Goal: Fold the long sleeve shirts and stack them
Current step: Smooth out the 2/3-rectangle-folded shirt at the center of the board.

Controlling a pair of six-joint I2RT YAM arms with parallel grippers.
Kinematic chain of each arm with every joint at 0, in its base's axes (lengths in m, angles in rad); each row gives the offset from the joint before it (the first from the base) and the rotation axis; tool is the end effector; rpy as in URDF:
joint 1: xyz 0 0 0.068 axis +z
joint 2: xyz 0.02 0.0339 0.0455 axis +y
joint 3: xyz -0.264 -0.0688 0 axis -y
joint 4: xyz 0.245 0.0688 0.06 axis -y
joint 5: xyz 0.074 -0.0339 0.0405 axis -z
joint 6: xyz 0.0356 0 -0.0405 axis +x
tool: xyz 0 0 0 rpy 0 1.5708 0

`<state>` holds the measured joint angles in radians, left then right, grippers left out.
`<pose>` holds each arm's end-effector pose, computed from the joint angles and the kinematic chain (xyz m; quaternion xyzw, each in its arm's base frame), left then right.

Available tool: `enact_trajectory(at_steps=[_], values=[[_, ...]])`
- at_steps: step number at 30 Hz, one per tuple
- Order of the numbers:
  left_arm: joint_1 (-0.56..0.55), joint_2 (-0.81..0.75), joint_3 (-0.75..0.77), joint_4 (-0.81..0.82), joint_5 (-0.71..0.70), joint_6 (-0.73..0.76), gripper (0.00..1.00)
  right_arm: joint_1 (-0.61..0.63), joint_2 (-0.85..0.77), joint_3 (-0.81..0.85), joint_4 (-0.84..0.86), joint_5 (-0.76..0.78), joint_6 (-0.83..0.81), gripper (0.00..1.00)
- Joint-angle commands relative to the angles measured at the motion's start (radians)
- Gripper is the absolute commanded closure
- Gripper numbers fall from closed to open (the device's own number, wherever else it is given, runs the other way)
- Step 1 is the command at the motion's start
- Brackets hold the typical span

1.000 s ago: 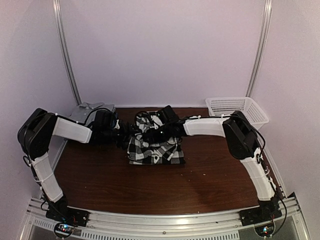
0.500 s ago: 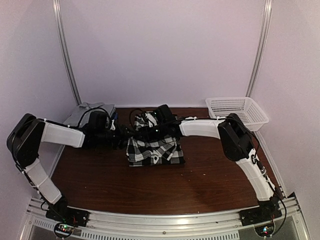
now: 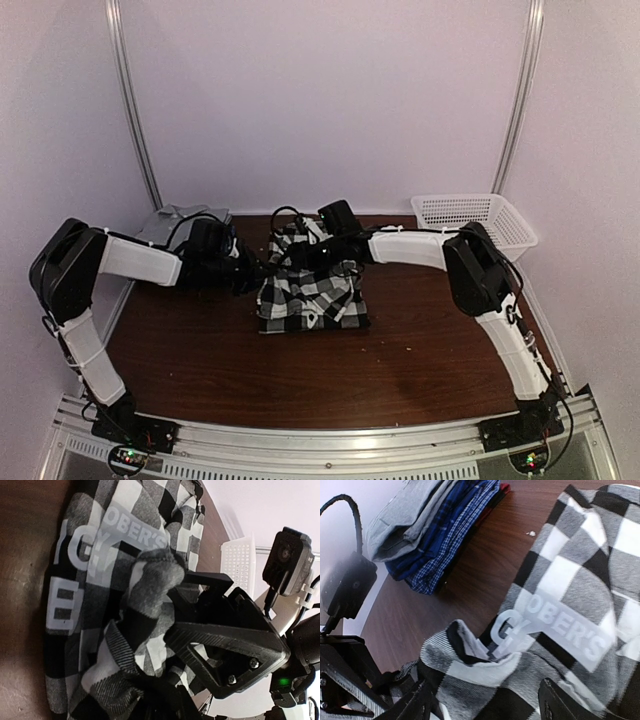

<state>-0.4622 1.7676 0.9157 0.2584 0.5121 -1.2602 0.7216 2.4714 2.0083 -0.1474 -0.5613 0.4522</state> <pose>0.3191 -0.1785 0.1688 -0.2223 0.8333 -0.4902 0.1262 0.4066 0.3830 0.1620 -0.2412 0.8273 0.4503 0.2335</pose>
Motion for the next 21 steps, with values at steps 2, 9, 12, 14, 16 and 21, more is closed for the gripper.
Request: enact_trajectory(at_steps=[2,9,12,14,16,21], values=[[-0.006,0.076,0.114,-0.025,-0.015,0.013,0.86,-0.047,-0.172,-0.071,-0.062,0.060,-0.039,0.26],[0.003,0.150,0.202,-0.112,-0.075,-0.006,0.87,-0.055,-0.340,-0.235,-0.174,0.255,-0.136,0.26],[0.002,0.177,0.237,-0.173,-0.100,-0.003,0.87,-0.054,-0.412,-0.327,-0.203,0.362,-0.172,0.26],[0.002,0.168,0.232,-0.185,-0.122,-0.007,0.87,-0.054,-0.456,-0.388,-0.209,0.408,-0.193,0.26],[0.002,0.147,0.214,-0.189,-0.143,-0.012,0.85,-0.053,-0.484,-0.437,-0.220,0.441,-0.209,0.26],[0.002,0.082,0.144,-0.189,-0.171,-0.024,0.80,-0.051,-0.504,-0.487,-0.262,0.480,-0.246,0.29]])
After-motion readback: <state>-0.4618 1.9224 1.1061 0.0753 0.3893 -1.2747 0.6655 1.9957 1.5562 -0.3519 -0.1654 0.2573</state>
